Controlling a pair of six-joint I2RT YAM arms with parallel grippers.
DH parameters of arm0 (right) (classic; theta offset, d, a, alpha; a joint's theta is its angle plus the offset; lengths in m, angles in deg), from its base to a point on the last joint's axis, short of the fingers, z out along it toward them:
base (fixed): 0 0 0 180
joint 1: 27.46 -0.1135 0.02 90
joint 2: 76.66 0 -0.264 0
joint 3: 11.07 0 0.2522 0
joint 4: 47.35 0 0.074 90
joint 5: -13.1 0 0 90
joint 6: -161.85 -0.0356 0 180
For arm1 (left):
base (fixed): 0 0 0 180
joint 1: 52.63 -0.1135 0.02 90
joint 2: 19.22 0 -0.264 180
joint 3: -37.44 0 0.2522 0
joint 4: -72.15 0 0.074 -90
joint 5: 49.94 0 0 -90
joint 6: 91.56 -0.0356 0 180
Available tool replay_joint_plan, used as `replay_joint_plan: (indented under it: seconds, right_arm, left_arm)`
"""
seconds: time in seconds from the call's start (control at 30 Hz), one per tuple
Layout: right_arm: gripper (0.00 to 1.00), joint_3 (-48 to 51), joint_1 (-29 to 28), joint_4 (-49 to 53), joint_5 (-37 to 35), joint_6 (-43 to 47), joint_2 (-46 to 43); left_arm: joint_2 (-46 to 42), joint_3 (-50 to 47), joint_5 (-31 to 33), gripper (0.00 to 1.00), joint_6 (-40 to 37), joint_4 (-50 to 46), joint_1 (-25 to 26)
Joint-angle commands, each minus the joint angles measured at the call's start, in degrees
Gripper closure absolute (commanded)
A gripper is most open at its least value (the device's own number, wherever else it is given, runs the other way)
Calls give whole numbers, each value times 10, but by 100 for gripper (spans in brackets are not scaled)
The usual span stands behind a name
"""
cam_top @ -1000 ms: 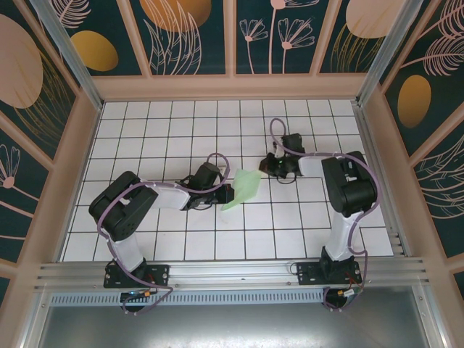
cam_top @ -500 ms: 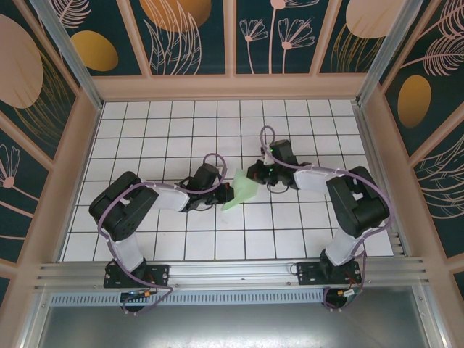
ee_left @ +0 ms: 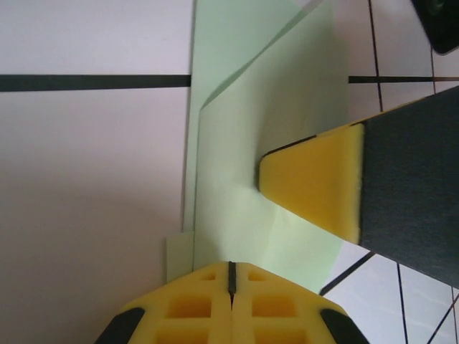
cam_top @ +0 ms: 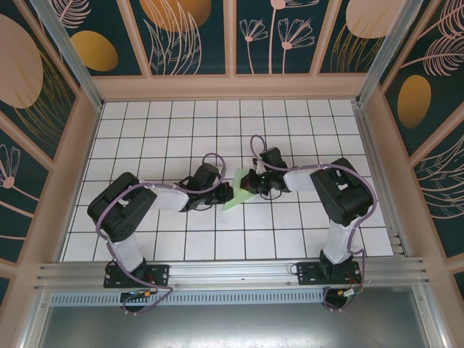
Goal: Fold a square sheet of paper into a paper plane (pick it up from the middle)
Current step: Fourth fold the wing at the center of the table.
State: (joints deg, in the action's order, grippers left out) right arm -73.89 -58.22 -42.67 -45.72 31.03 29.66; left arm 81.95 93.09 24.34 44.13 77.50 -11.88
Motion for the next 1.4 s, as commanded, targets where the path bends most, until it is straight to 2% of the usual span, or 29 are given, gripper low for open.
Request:
replay_joint_plan:
  seconds: [0.0,0.17,0.4,0.8,1.37]
  right_arm:
    - [100,-3,0,53,-58,13,37]
    - [100,-7,0,70,-71,10,50]
    - [100,-11,0,91,-81,13,59]
    - [100,-15,0,105,-87,11,72]
    - [100,-19,0,121,-91,13,85]
  left_arm:
    - [-55,22,19,96,-8,-28,-4]
    - [-88,27,15,93,2,-21,-4]
    - [-57,25,-39,91,8,-19,7]
    - [-7,-1,-40,91,38,-40,14]
    - [-24,-54,-26,92,51,-52,15]
